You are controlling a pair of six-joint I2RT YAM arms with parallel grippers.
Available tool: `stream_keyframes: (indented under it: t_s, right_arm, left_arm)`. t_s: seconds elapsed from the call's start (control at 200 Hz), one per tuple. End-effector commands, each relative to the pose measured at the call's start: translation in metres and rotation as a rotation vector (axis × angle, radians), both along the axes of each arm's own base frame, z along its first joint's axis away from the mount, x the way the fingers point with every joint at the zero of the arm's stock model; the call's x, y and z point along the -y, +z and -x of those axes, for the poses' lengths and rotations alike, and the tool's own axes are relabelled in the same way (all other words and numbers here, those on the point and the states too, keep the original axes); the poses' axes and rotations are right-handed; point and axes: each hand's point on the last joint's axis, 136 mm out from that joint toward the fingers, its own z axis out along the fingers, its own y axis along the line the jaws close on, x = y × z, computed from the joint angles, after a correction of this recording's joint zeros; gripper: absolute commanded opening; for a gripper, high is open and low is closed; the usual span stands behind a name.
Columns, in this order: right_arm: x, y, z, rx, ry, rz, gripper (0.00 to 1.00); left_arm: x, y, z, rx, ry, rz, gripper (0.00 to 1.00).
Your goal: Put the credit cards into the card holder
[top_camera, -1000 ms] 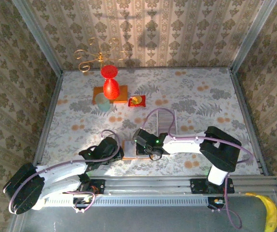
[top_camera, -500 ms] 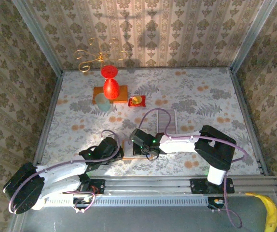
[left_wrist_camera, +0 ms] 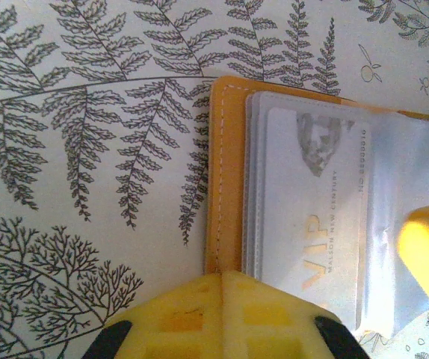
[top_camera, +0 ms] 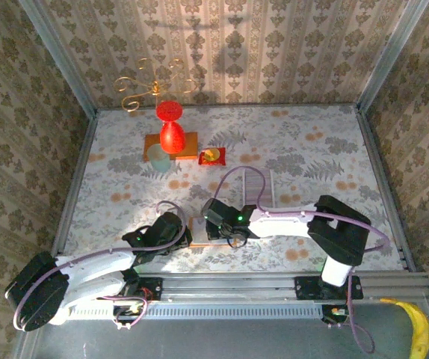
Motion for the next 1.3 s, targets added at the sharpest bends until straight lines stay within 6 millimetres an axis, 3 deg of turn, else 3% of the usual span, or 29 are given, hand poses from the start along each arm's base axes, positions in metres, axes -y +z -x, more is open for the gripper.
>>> stream_keyframes:
  t_s: [0.0, 0.08, 0.335, 0.565, 0.795, 1.07, 1.295]
  right_arm:
    - [0.023, 0.013, 0.001, 0.047, -0.030, 0.045, 0.18]
    - [0.030, 0.007, 0.005, 0.030, -0.039, 0.060, 0.26]
    - [0.044, -0.020, 0.016, -0.035, -0.072, 0.115, 0.34]
    - [0.049, -0.037, 0.023, -0.073, -0.078, 0.161, 0.36]
    - [0.031, -0.042, 0.024, -0.101, -0.063, 0.118, 0.41]
    - [-0.009, -0.026, 0.016, -0.104, -0.072, -0.075, 0.44]
    - [-0.023, -0.013, 0.012, -0.099, -0.091, -0.175, 0.43]
  left_arm:
    - [-0.014, -0.016, 0.008, -0.028, 0.009, -0.063, 0.05]
    - [-0.013, -0.015, 0.008, -0.027, 0.007, -0.062, 0.05]
    - [-0.014, -0.018, 0.010, -0.035, 0.005, -0.068, 0.05]
    - [-0.014, -0.018, 0.010, -0.036, 0.003, -0.066, 0.05]
    - [-0.015, -0.020, 0.012, -0.041, 0.002, -0.067, 0.05]
    - [-0.017, -0.020, 0.013, -0.038, 0.011, -0.064, 0.05]
    - [-0.020, -0.019, 0.013, -0.029, 0.022, -0.058, 0.03]
